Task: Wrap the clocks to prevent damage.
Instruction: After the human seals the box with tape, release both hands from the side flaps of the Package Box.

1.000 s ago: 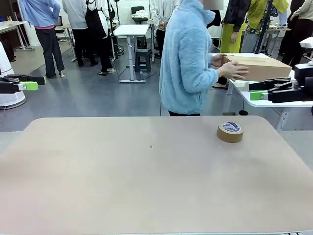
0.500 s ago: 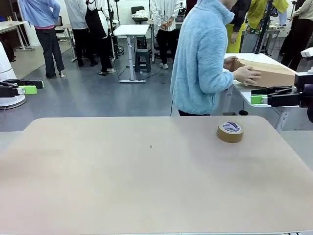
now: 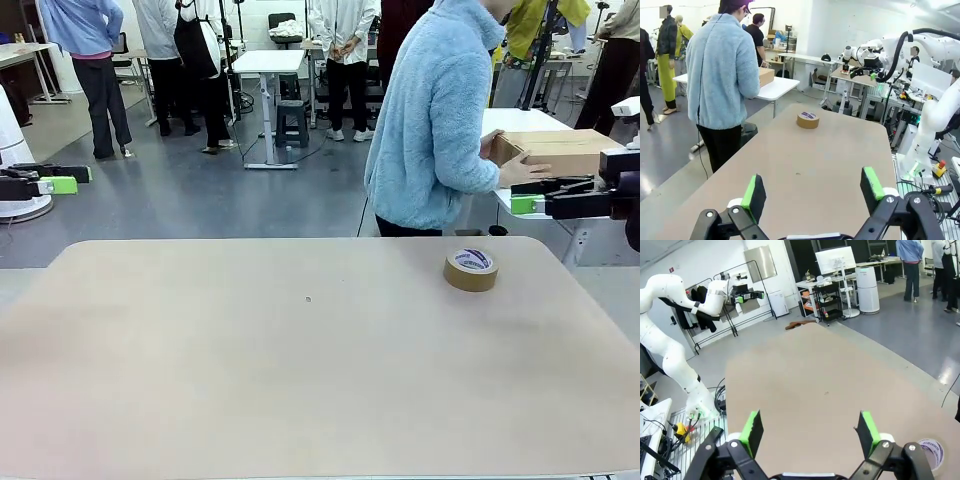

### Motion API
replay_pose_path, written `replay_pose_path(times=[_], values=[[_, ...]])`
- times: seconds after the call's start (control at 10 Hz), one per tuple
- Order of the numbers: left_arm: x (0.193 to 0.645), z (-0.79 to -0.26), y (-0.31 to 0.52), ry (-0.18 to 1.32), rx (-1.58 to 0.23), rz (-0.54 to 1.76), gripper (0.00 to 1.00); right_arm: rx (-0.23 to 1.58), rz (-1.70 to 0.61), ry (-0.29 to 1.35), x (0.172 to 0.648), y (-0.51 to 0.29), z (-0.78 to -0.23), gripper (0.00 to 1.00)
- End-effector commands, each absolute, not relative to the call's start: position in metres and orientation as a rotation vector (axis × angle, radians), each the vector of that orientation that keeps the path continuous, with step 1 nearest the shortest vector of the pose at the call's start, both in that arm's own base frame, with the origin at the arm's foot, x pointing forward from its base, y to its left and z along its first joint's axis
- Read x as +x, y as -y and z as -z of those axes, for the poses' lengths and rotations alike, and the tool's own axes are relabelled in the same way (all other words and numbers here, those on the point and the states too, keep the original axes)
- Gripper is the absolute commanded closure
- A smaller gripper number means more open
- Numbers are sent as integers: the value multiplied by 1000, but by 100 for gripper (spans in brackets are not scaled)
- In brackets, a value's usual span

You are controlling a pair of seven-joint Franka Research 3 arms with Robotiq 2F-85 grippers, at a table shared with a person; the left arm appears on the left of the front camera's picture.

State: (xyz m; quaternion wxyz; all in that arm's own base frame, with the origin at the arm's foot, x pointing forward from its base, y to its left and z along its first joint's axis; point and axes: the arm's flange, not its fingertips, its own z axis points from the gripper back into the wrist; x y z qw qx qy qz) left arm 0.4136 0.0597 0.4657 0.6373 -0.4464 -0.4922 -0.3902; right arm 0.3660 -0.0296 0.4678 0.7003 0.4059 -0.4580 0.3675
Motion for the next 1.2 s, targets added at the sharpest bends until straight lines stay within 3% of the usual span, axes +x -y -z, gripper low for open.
replay_pose_path(times=[0.0, 1.1], values=[[413, -467, -61, 1130, -1033, 884, 0, 919, -809, 1036, 365, 33, -470, 0], [413, -467, -61, 1130, -1033, 884, 0, 919, -809, 1036, 365, 33, -470, 0]])
